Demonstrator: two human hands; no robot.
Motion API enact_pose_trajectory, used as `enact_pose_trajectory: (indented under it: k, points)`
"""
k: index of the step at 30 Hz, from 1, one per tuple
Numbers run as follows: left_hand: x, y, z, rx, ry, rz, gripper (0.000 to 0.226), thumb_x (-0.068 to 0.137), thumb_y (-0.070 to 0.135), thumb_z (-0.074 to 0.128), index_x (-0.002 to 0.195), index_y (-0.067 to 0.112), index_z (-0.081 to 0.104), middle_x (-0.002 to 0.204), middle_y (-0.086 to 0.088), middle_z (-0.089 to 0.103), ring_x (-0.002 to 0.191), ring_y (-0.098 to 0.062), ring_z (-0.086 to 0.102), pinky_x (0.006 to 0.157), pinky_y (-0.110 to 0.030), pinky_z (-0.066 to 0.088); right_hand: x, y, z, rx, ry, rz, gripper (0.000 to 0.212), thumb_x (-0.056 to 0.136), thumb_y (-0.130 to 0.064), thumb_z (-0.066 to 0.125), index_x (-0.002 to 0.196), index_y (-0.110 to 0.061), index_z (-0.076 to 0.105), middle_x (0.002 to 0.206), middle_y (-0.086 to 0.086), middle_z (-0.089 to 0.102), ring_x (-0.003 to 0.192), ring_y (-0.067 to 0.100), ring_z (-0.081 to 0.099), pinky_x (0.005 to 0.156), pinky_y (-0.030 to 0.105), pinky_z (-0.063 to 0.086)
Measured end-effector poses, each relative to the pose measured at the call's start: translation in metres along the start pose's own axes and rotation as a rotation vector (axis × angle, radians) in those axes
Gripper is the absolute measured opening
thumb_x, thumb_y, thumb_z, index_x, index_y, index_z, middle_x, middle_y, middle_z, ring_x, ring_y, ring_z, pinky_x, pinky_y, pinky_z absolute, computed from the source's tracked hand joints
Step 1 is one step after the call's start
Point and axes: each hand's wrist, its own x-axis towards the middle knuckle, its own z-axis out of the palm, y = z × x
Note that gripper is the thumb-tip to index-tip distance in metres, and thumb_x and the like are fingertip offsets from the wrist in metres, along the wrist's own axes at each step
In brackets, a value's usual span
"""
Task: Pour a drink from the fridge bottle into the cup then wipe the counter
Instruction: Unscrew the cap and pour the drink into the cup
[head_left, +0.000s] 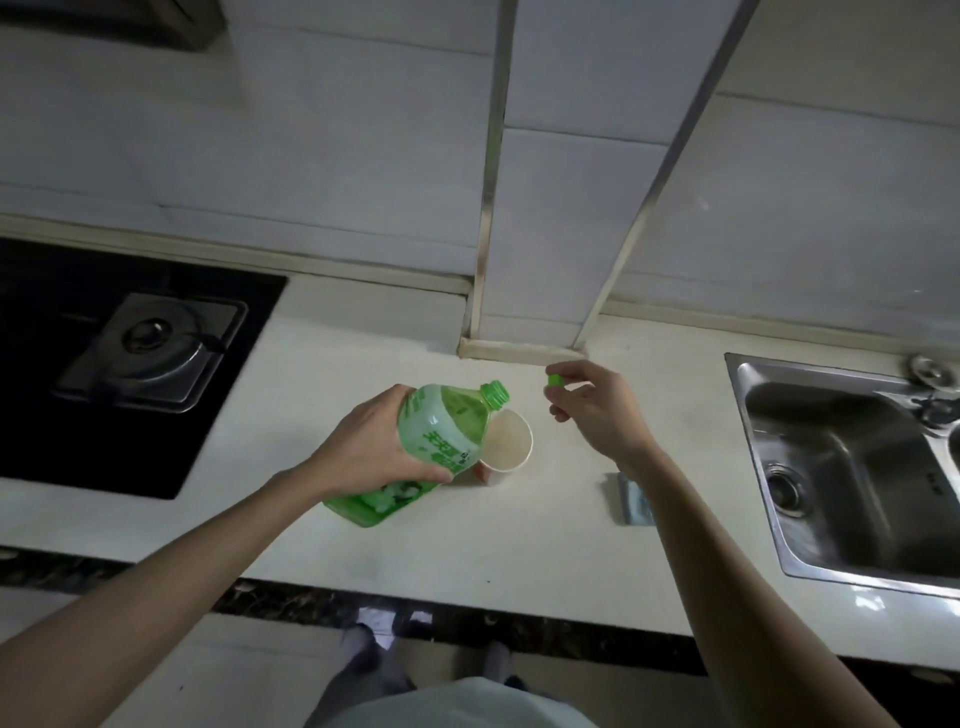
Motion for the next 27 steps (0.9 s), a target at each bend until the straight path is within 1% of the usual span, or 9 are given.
enact_pose_trajectory:
  k: [5,9,14,16,19,20,23,24,27]
  points:
    - [0.003,-0.009,0.005,0.079,-0.040,0.000,0.079,0.053,0.057,0.088,0.114,0.031,0.046,0.111,0.014,0.056,0.100,-0.011,0.057,0.079,-0.030,0.048,-0.004,0.026,0.015,0.050,0.021,0.077,0.014,0.088,-0.011,0.068,0.102,-0.014,0.068,0.084,0.002,0.068,0.054,0.008,0.063,0.057,0.016,0.048]
    - [0.009,-0.016,0.003,0.199,-0.048,0.007,0.086,0.052,0.061,0.085,0.120,0.026,0.046,0.117,0.010,0.055,0.102,-0.015,0.055,0.081,-0.032,0.048,-0.010,0.033,0.027,0.072,0.040,0.105,0.015,0.087,-0.012,0.069,0.102,-0.013,0.069,0.082,0.001,0.068,0.058,0.014,0.064,0.061,0.023,0.050]
    - [0.015,-0.025,0.003,0.285,-0.075,0.022,0.093,0.053,0.067,0.082,0.126,0.023,0.045,0.121,0.006,0.054,0.104,-0.015,0.053,0.085,-0.033,0.050,-0.014,0.032,0.035,0.074,0.075,0.119,0.016,0.089,-0.014,0.068,0.105,-0.014,0.068,0.084,0.002,0.069,0.060,0.013,0.065,0.055,0.016,0.048]
    - [0.016,-0.027,0.004,0.321,-0.092,0.037,0.096,0.053,0.068,0.081,0.129,0.022,0.044,0.122,0.006,0.054,0.104,-0.014,0.053,0.085,-0.030,0.049,-0.015,0.033,0.036,0.078,0.090,0.125,0.017,0.089,-0.015,0.068,0.105,-0.013,0.068,0.086,0.004,0.070,0.061,0.013,0.066,0.057,0.018,0.050]
    - [0.019,-0.028,0.005,0.371,-0.113,0.068,0.096,0.054,0.069,0.080,0.129,0.022,0.043,0.123,0.006,0.053,0.103,-0.013,0.052,0.082,-0.028,0.047,-0.017,0.036,0.036,0.071,0.113,0.137,0.018,0.088,-0.016,0.069,0.105,-0.013,0.069,0.087,0.006,0.071,0.061,0.013,0.067,0.064,0.027,0.054]
    - [0.020,-0.028,0.005,0.378,-0.118,0.073,0.096,0.054,0.069,0.080,0.128,0.022,0.043,0.123,0.005,0.053,0.103,-0.013,0.052,0.081,-0.028,0.047,-0.018,0.037,0.036,0.069,0.119,0.139,0.017,0.088,-0.015,0.069,0.105,-0.012,0.069,0.087,0.006,0.071,0.060,0.013,0.066,0.065,0.028,0.054]
    - [0.022,-0.029,0.005,0.386,-0.123,0.067,0.097,0.054,0.070,0.080,0.129,0.021,0.043,0.123,0.005,0.053,0.102,-0.014,0.052,0.080,-0.028,0.046,-0.020,0.038,0.035,0.084,0.121,0.148,0.017,0.088,-0.013,0.069,0.104,-0.010,0.069,0.085,0.006,0.070,0.058,0.012,0.064,0.056,0.017,0.050]
    - [0.023,-0.029,0.005,0.393,-0.123,0.067,0.097,0.053,0.070,0.080,0.128,0.021,0.043,0.123,0.005,0.053,0.102,-0.014,0.052,0.080,-0.028,0.047,-0.021,0.039,0.034,0.088,0.122,0.152,0.017,0.088,-0.013,0.069,0.105,-0.010,0.069,0.085,0.006,0.070,0.058,0.012,0.064,0.056,0.016,0.049]
    - [0.025,-0.029,0.006,0.416,-0.125,0.079,0.095,0.054,0.070,0.080,0.127,0.021,0.044,0.121,0.005,0.054,0.101,-0.015,0.052,0.079,-0.029,0.046,-0.024,0.043,0.032,0.082,0.131,0.163,0.019,0.088,-0.015,0.069,0.105,-0.009,0.070,0.084,0.004,0.069,0.060,0.015,0.065,0.060,0.022,0.051]
